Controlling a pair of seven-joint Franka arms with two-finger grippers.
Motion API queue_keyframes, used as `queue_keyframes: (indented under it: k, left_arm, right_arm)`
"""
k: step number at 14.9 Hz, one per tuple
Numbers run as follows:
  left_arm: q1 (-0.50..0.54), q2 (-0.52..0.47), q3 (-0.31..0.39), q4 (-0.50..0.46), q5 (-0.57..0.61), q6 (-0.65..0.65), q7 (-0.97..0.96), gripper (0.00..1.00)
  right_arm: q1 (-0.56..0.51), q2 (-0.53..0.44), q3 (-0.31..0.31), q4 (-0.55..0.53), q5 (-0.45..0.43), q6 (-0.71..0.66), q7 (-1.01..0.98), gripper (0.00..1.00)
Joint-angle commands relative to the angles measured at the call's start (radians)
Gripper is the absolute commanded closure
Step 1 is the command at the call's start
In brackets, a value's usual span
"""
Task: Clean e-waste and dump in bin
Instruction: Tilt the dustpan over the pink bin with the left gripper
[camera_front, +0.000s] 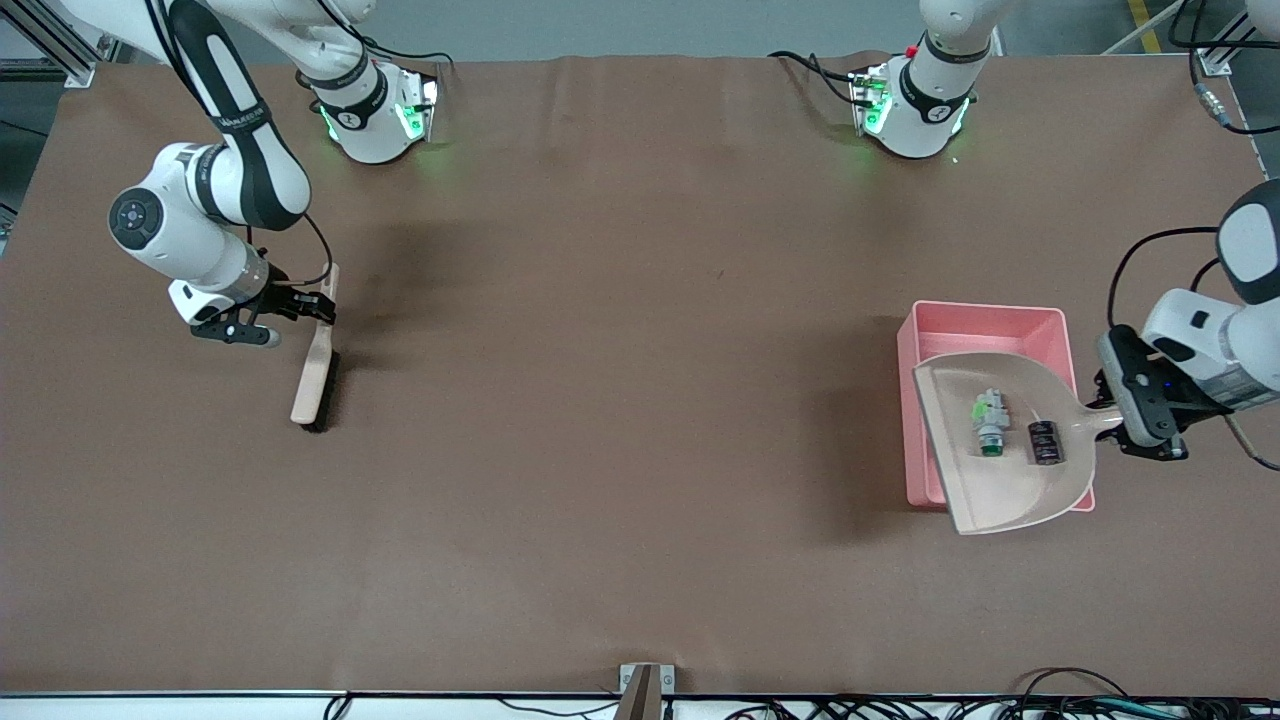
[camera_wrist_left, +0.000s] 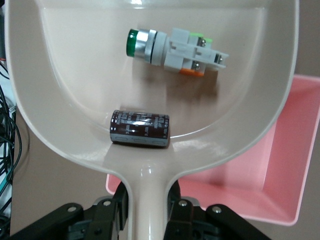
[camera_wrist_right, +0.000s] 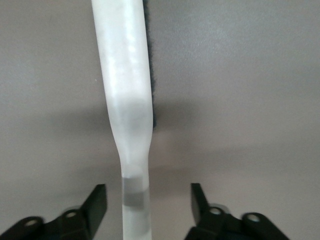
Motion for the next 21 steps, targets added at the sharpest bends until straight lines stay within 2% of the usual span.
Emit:
queue_keyframes:
  k: [1,4,6,8,10,11,13,15,18,21]
  left_arm:
    - [0.011,-0.031,0.062,-0.014,-0.016,-0.016,0.136,1.00]
    - [0.006,-0.042,0.131,-0.031,-0.006,-0.019,0.210,1.00]
    - [-0.010,-0.060,0.168,-0.059,0.083,-0.018,0.215,1.00]
    - [-0.052,-0.069,0.203,-0.071,0.163,-0.010,0.204,1.00]
    - [-0.142,-0.069,0.295,-0.088,0.200,0.019,0.198,1.00]
    - [-0.180,-0.068,0.333,-0.094,0.201,0.031,0.198,1.00]
    - [-0.222,-0.062,0.358,-0.096,0.221,0.038,0.180,1.00]
    - [-0.271,-0.063,0.375,-0.109,0.321,0.038,0.105,1.00]
    - [-0.296,-0.060,0.380,-0.122,0.404,0.038,0.045,1.00]
    - [-0.349,-0.066,0.403,-0.120,0.460,0.029,-0.003,1.00]
  right_arm:
    - [-0.018,-0.007,0.015,0.073,-0.011,-0.115,0.000,0.00]
    - [-0.016,-0.004,0.014,0.255,-0.009,-0.330,0.004,0.00]
    - [-0.024,0.009,0.014,0.396,-0.009,-0.439,-0.006,0.00]
    - [-0.018,0.077,0.014,0.579,-0.012,-0.600,-0.007,0.00]
    - [-0.013,0.097,0.014,0.719,-0.026,-0.712,-0.004,0.00]
    - [-0.015,0.097,0.014,0.753,-0.040,-0.719,-0.003,0.00]
    - [-0.018,0.086,0.014,0.802,-0.057,-0.723,-0.003,0.00]
    - [-0.018,0.050,0.014,0.840,-0.057,-0.746,0.000,0.00]
    - [-0.013,-0.009,0.017,0.920,-0.057,-0.883,0.026,0.00]
    - [-0.012,-0.082,0.021,0.951,-0.055,-0.960,0.033,0.00]
